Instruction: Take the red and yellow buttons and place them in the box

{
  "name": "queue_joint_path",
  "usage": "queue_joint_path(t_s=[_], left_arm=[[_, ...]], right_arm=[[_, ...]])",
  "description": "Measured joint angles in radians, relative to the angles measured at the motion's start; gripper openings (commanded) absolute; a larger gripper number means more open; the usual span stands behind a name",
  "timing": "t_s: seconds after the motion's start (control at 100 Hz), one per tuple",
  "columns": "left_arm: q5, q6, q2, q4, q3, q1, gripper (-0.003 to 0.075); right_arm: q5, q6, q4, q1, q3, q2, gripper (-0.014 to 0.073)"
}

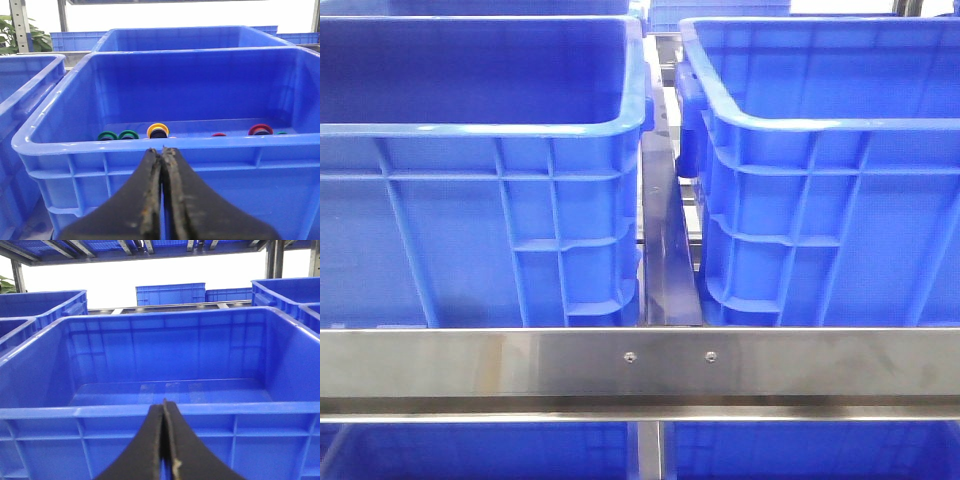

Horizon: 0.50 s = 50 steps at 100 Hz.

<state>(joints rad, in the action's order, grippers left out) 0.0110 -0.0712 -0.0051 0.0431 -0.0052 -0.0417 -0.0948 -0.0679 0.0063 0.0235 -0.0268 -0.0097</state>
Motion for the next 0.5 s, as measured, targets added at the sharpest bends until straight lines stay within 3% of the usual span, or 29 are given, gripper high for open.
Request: queue_joint_path(t_s=[0.5], left_arm=[[0.007,0.0,0.0,-0.003,0.0,0.0,-0.0019]], right_arm=[[0.0,0.0,0.0,0.0,0.0,0.0,-0.0068]])
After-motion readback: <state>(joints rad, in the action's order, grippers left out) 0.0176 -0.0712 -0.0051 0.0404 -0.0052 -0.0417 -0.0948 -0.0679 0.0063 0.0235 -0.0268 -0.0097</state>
